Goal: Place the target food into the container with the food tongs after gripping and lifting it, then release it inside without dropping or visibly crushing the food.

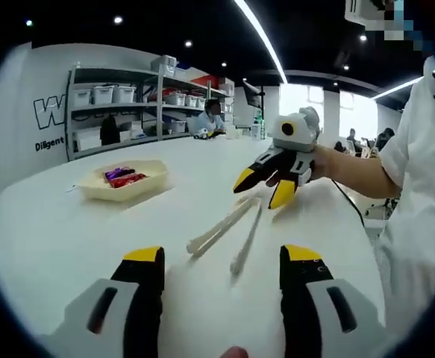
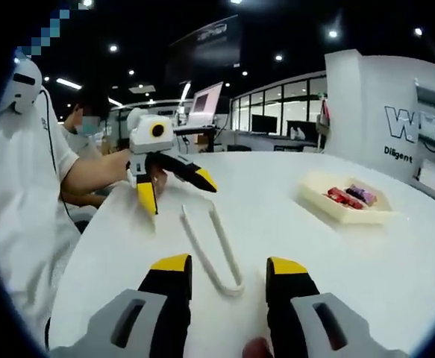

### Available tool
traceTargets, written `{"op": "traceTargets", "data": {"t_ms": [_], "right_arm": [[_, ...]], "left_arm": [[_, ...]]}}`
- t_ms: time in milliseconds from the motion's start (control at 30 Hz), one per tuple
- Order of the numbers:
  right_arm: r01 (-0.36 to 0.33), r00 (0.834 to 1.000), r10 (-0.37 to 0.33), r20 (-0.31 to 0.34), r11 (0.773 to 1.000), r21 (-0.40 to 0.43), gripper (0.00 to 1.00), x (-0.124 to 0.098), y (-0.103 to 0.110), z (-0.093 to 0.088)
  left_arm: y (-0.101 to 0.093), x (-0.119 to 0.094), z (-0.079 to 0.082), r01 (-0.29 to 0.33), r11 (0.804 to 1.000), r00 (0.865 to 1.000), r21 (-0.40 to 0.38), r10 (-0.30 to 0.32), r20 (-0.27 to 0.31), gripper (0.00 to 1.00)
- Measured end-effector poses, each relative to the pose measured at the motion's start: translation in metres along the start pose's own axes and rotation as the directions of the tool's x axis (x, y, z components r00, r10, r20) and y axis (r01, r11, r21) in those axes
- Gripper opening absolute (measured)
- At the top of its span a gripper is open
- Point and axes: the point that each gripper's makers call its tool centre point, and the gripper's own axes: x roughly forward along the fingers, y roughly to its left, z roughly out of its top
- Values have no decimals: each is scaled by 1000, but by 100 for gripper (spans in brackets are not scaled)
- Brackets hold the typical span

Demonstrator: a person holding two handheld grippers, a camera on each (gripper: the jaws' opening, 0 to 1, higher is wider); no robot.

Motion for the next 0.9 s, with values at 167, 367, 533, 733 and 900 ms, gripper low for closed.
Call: {"op": "traceTargets", "data": {"t_ms": [167, 367, 533, 733, 900], "right_arm": [[31, 999, -31, 6, 1000, 3, 42, -4, 7, 3], [68, 998, -68, 10, 998, 9, 45, -7, 11, 6], [99, 995, -99, -3, 995, 9, 50, -8, 17, 4], [142, 990, -143, 11, 989, 36, 51, -14, 22, 7], [151, 988, -151, 11, 988, 40, 53, -16, 29, 6]], "left_arm": [[-3, -5, 0, -23, 1000, 1000, -12, 23, 12, 63], [-7, -8, 0, -58, 998, 998, -18, 58, 14, 65], [-5, -15, 1, -112, 993, 993, -48, 114, 30, 73], [-8, -22, 3, -149, 986, 988, -72, 152, 39, 73], [-16, -24, 2, -157, 984, 987, -80, 159, 31, 74]]}}
